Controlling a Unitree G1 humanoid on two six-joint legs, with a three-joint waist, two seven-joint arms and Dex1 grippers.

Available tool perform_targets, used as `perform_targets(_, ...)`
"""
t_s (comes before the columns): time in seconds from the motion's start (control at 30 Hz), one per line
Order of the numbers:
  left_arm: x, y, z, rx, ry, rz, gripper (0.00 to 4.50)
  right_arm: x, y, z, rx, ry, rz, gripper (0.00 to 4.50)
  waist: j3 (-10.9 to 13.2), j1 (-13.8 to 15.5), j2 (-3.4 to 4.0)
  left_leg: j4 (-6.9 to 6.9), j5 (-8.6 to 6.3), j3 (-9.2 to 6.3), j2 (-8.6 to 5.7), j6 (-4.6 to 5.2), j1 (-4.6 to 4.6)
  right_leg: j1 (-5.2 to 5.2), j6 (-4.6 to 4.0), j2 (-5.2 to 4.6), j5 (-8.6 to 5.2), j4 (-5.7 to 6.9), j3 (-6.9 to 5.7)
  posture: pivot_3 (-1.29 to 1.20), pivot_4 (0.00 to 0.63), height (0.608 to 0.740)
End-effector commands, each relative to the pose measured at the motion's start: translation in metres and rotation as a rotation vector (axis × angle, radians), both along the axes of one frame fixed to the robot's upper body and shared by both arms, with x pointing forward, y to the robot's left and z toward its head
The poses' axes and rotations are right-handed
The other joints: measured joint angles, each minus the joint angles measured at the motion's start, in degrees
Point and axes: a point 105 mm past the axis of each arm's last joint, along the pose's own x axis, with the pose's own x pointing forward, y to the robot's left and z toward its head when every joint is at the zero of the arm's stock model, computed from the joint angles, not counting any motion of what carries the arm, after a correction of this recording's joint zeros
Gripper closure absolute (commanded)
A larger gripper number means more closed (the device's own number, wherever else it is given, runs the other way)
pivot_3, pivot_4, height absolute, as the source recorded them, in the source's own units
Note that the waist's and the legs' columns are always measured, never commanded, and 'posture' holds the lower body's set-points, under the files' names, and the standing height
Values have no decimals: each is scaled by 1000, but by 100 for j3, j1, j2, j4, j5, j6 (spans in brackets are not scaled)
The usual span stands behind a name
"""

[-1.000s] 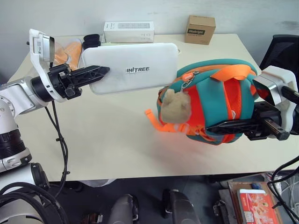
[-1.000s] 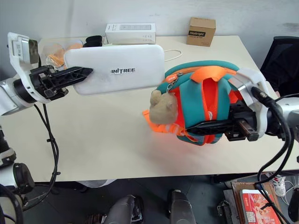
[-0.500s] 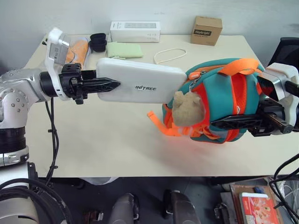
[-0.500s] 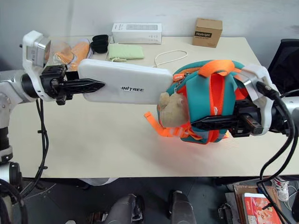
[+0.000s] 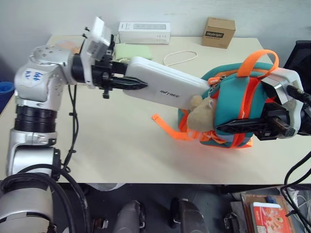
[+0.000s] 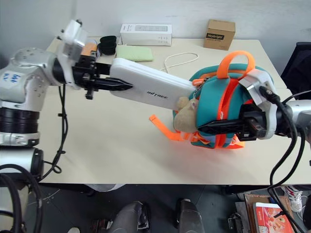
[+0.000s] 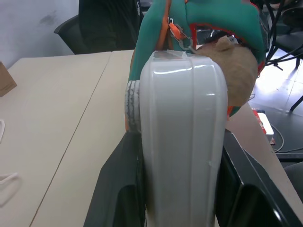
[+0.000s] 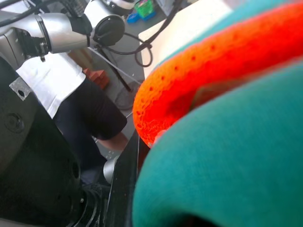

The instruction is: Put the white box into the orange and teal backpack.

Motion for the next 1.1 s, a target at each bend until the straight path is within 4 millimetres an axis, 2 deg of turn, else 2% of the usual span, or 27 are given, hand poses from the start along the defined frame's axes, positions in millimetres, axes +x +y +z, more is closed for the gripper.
perform_targets(0.03,-4,-14,14,-34,-51,-51,3181,-8,5,5,3,-46,53,4489,0,-6,0,0,0,0,0,1,0,0,1,0,1,0,0,0,150,740)
perform_targets(0.2,0,-23,6,-26,-77,-61,3181,-13,6,6,7,-43,80,4489,1,-6,-1,0,0,0,2,1,0,0,1,0,1,1,-2,0,150,740)
perform_targets(0.37,3,-22,17,-49,-79,-59,3181,-34,8,11,-3,-33,171,4489,1,2,-1,2,1,0,1,2,0,0,1,0,1,2,-3,0,150,740)
perform_targets(0.53,-7,-24,23,-70,-27,-138,3181,-47,12,11,-19,-32,219,4489,1,-10,-1,2,-1,-1,2,4,-2,0,1,0,1,1,-5,0,150,740)
perform_targets(0.77,-30,-33,8,-2,39,-284,3181,-33,8,9,-14,-40,133,4489,1,-27,-2,2,0,0,5,3,0,-1,1,2,1,1,-2,0,150,740)
perform_targets(0.87,-33,-36,2,12,31,-304,3181,-27,5,11,5,-27,100,4489,1,-25,-1,2,-1,0,5,3,1,0,1,3,1,2,0,0,150,740)
perform_targets(1.0,-30,-42,11,-60,-24,-296,3181,-29,2,12,3,-14,91,4489,1,-3,-2,6,0,0,4,3,0,0,0,2,1,4,0,0,150,740)
perform_targets(1.1,-27,-48,26,-140,-58,-298,3181,-31,2,13,4,-4,91,4489,1,0,-2,7,0,-1,1,4,-1,0,1,-1,1,4,0,0,150,740)
